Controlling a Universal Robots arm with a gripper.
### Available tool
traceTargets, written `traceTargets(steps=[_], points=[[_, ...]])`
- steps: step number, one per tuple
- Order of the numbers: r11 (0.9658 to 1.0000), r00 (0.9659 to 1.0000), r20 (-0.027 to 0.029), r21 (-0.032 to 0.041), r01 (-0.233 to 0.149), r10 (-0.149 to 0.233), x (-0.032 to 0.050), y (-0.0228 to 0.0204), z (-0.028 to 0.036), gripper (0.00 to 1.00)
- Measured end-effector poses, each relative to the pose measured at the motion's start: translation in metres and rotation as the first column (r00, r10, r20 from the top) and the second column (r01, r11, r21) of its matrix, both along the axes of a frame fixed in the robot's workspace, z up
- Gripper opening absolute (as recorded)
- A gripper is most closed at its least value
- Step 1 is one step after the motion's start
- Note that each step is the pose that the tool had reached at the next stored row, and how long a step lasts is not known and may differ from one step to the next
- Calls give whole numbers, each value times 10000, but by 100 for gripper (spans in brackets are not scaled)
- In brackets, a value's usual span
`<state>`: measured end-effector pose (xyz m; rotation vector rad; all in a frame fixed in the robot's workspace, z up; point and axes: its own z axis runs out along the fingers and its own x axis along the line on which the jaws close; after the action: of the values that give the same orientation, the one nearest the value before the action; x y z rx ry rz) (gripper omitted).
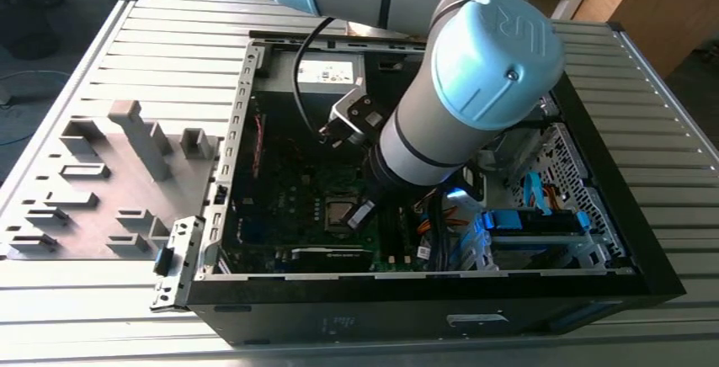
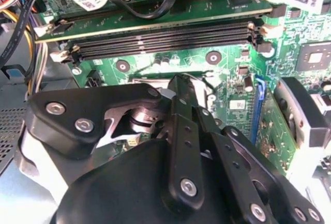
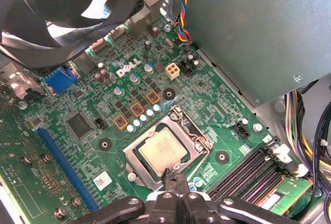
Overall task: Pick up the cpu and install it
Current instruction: 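Install the first cpu locking lever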
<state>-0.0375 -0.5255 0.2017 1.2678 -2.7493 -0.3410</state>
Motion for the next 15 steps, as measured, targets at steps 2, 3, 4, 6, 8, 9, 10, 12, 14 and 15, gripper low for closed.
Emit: traceTargets(steps=[2,3,4,6,8,9,10,12,14,15], points=[[10000,10000,0,1,-3,3,1,0,-1,11],[10000,10000,0,2,-13,13,1,1,-2,11],[10000,10000,1,6,-97,97,1,2,-3,11],[9991,9991,1,5,-425,425,1,1,-3,11],[9970,9970,1,6,-772,772,1,1,-3,11],[9960,9960,1,6,-897,897,1,2,-3,11],[9951,9951,1,5,-986,986,2,1,-3,11],[9937,9937,0,3,-1118,1118,18,1,-5,11],[9921,9921,0,4,-1256,1256,42,1,-11,11],[9912,9912,0,4,-1324,1324,56,1,-15,11]])
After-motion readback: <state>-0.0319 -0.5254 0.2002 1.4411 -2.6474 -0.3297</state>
